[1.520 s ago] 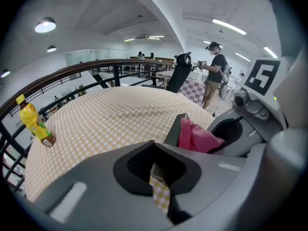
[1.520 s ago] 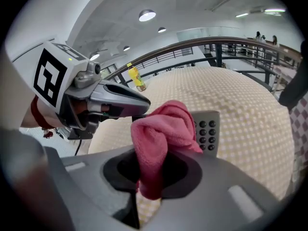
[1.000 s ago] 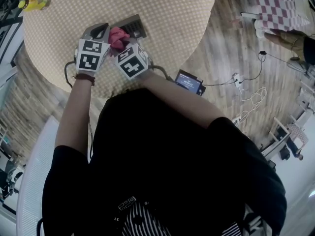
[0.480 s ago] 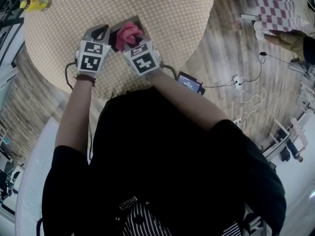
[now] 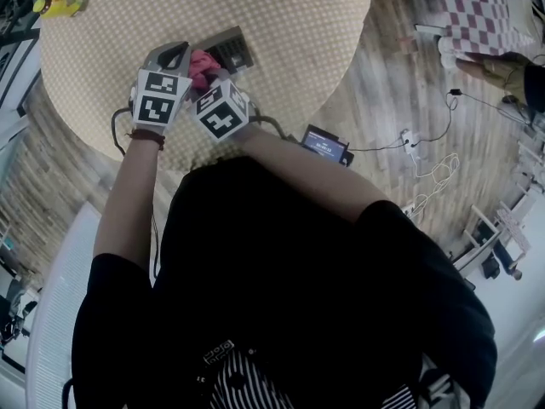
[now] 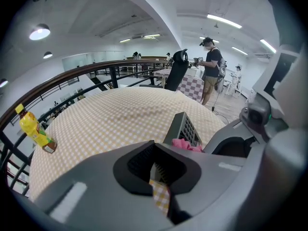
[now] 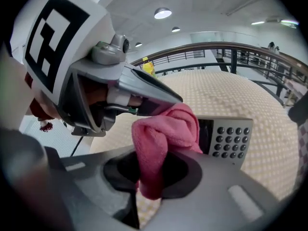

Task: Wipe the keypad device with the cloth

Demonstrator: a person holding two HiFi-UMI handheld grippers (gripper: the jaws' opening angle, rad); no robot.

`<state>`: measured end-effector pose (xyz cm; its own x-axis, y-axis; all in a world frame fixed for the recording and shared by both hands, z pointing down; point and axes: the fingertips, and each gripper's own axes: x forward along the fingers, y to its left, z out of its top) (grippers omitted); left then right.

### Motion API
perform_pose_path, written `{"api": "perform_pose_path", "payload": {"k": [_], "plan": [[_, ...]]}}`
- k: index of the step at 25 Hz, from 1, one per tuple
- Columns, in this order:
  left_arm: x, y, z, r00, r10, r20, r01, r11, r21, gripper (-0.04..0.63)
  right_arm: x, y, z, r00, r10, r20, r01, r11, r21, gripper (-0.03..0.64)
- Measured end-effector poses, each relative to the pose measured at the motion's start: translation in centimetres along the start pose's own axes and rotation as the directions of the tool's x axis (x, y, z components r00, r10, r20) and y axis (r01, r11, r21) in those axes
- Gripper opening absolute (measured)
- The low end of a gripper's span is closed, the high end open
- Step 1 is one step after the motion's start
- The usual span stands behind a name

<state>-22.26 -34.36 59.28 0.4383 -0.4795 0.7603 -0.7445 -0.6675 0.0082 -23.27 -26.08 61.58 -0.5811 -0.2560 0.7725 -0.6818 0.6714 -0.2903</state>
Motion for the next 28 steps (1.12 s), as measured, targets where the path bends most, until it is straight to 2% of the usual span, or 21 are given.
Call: {"api": "perform_pose_path", "payload": {"k": [5, 12, 16, 20, 24, 28], "plan": [[0.0, -0.2, 0.1, 1.000, 0.001, 0.001, -0.001, 1.000, -0.003, -0.002, -0.3, -0.3, -0.3, 1.000, 0.000, 0.002, 0.000, 1.000, -0.010, 0.079], [0.1, 0.1, -0.2, 1.000, 0.011, -0.004, -0.011, 1.000, 0.000, -0.002, -2.1, -3.7, -0.6, 0.998, -0.057, 0.021, 0.055, 0.997, 0.062, 0.080], [0.1, 0.1, -0.2, 1.000, 0.010, -0.004, -0.010, 1.000, -0.014, -0.002, -2.9, -4.7, -0.6, 0.998, -0.067, 0.021, 0.066, 0.996, 0.058, 0.080], [-0.3, 0.0, -0.5, 1.000, 0.005, 0.015, -0.004, 0.995, -0.100, -0.001, -4.3, -3.6, 0.0, 0.998, -0.043, 0.046, 0.042, 0.999, 0.027, 0.080], [-2.5, 0.5, 1.0, 0.990, 0.078, 0.116, -0.043, 0.959, -0.280, 0.000, -7.2, -2.7, 0.3, 0.996, -0.025, 0.085, 0.025, 1.000, -0.003, 0.080], [-5.4, -0.6, 2.4, 0.973, 0.123, 0.195, -0.052, 0.942, -0.333, -0.002, -9.9, -2.1, 0.3, 0.992, 0.004, 0.128, -0.004, 1.000, -0.002, 0.080]]}}
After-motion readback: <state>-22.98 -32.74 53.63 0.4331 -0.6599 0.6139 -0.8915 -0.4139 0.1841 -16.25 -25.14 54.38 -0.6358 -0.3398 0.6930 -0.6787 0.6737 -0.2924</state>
